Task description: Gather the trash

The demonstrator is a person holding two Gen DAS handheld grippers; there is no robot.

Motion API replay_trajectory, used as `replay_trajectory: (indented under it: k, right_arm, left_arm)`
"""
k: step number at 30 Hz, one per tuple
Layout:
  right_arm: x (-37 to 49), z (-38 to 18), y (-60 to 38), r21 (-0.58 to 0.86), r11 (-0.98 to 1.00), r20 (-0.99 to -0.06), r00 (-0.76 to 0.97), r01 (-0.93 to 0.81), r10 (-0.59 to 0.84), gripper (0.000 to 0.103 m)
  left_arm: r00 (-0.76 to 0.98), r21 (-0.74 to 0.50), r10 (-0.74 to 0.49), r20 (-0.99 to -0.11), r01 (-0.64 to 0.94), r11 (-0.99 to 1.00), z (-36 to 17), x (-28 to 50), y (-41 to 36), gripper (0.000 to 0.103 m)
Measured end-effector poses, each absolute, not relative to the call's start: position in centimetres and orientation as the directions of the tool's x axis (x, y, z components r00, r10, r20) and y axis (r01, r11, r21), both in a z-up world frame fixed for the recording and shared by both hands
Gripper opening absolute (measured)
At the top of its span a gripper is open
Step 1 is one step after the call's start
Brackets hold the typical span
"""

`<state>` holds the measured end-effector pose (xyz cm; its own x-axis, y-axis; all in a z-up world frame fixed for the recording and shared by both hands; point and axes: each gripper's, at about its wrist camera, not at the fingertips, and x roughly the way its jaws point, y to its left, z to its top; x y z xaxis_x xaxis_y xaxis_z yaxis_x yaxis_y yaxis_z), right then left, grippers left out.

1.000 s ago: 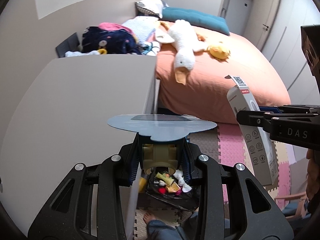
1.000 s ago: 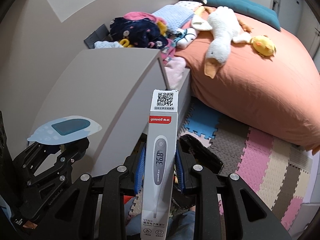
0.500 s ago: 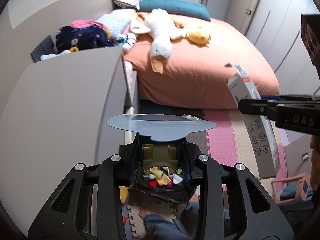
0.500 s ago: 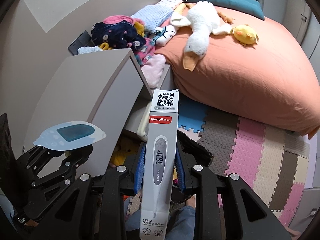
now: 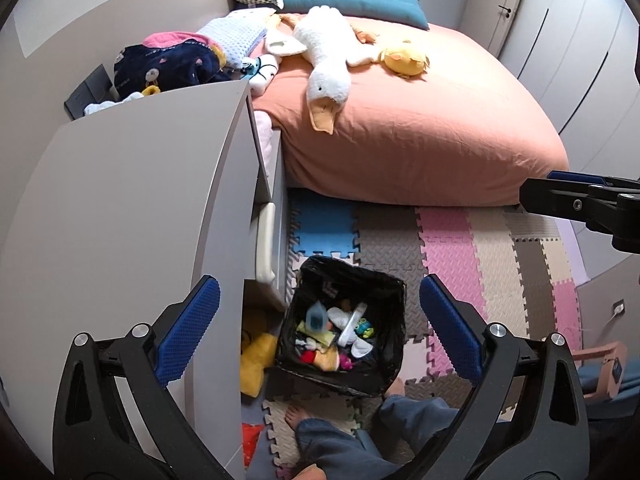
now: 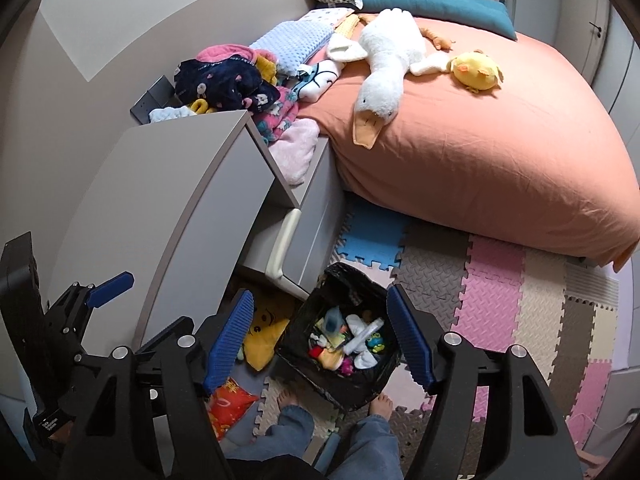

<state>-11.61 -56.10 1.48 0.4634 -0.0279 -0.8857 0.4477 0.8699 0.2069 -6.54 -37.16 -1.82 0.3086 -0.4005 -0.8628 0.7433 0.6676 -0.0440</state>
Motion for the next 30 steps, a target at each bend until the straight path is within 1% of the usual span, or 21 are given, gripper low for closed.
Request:
replay_trajectory:
  k: [10, 18, 30]
  right_arm:
    - [-11.4, 1.0, -55.4, 0.213, 0.875, -0.888, 0.459, 0.435, -0.012, 0.07]
    - [-11.1, 0.9, -54.9, 0.208, 0.882, -0.891, 0.454, 0.423, -0.008, 0.07]
    - [-11.0, 1.1, -54.6, 0.203, 0.89, -0.889, 0.458, 0.408, -0.007, 0.07]
  left_arm:
    - [0.309, -0.037, -0.385, -0.87, 0.737, 0.675, -2.1, -6.8, -36.7, 0.096]
    - [0.315, -0.057, -0.397, -0.862, 0.718, 0.694, -1.8, -6.4, -35.8, 0.096]
    - [0.346, -0.049, -0.394, -0.851, 0.696, 0.716, -1.6, -6.1, -35.2, 0.096]
